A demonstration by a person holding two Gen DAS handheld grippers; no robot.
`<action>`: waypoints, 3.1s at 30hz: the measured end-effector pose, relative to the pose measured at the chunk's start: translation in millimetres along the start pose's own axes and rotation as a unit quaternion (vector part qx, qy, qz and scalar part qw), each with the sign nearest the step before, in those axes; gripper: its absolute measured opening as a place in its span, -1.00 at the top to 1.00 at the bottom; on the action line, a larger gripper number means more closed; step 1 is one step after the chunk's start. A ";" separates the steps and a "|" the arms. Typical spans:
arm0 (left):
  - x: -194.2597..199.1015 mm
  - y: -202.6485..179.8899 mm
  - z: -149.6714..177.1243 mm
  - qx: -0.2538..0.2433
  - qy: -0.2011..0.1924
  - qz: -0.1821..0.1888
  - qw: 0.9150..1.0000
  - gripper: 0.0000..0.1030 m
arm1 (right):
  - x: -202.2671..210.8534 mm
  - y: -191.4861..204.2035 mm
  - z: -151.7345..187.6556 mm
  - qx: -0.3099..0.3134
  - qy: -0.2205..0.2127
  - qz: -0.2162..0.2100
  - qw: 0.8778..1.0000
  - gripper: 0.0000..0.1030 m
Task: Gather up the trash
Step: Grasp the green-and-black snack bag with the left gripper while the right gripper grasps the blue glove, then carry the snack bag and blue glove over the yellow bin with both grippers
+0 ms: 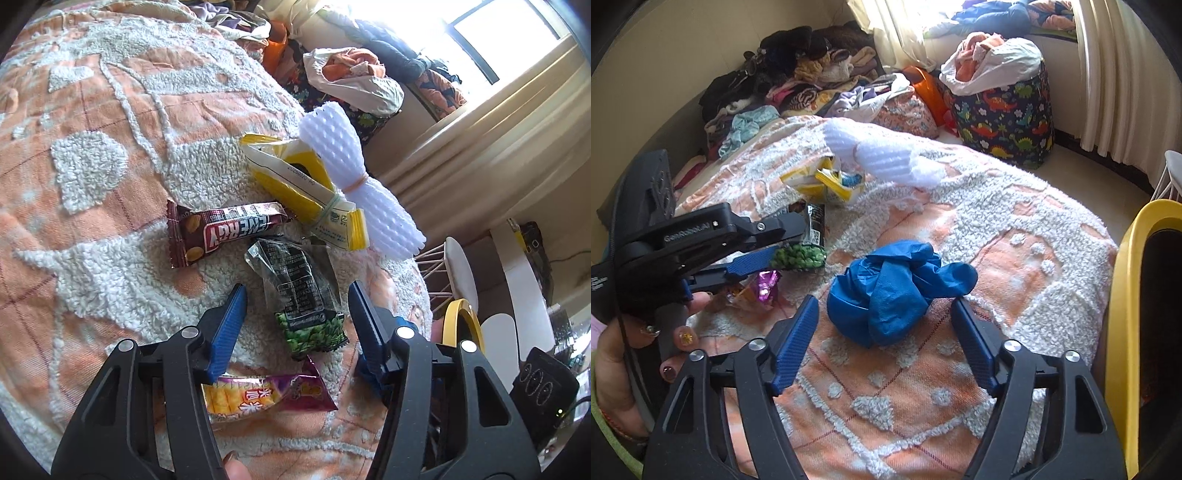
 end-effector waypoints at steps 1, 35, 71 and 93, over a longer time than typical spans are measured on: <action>-1.1 -0.5 0.2 0.002 0.002 0.002 1.000 0.06 | -2.6 -0.9 0.5 -0.001 0.002 0.001 1.000 -0.12; 20.7 -56.2 -1.6 -0.055 -0.020 0.011 0.998 0.55 | 84.3 -15.4 1.5 -0.015 -0.093 -0.031 0.995 0.71; 27.0 -153.9 17.8 -0.173 -0.022 0.051 0.983 0.55 | 153.0 -67.2 -22.1 -0.046 -0.160 0.003 0.986 0.71; 26.4 -209.0 34.0 -0.233 -0.022 0.081 0.969 0.55 | 192.1 -121.5 -36.8 -0.083 -0.204 0.047 0.974 0.71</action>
Point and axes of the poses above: each gripper's, at about its wrist camera, not at the fingertips, and x roughly against the way its jaws point, y to its left, z to its underside, the point moved 9 cm from there along -x, roughly the way its jaws point, and after that the axes turned 11 degrees about -x, right-handed, at the moved point
